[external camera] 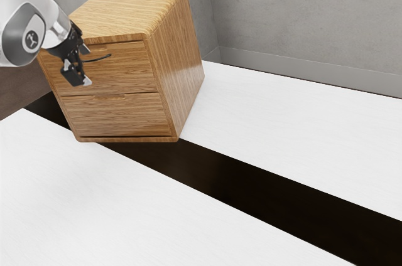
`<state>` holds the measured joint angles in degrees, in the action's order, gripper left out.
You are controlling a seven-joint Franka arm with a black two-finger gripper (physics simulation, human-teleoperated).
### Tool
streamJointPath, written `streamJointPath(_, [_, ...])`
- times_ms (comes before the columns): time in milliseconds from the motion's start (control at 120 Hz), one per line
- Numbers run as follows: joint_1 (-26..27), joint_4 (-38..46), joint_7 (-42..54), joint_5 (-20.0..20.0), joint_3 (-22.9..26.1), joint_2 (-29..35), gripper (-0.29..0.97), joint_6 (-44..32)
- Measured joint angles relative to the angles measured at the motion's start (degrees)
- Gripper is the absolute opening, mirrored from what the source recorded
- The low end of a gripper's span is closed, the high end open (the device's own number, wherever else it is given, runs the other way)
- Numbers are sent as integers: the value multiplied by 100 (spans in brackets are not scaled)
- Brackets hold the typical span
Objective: Pull the drawer handle with one arm to open the drawer
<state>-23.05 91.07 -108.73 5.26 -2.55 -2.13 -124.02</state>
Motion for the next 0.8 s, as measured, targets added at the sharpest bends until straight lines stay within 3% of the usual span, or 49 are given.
streamJointPath(317, [-193,23,-12,-17,-9,-88,68,-97])
streamJointPath(800, [-36,211,-27,-57,-20,-138,68,-260])
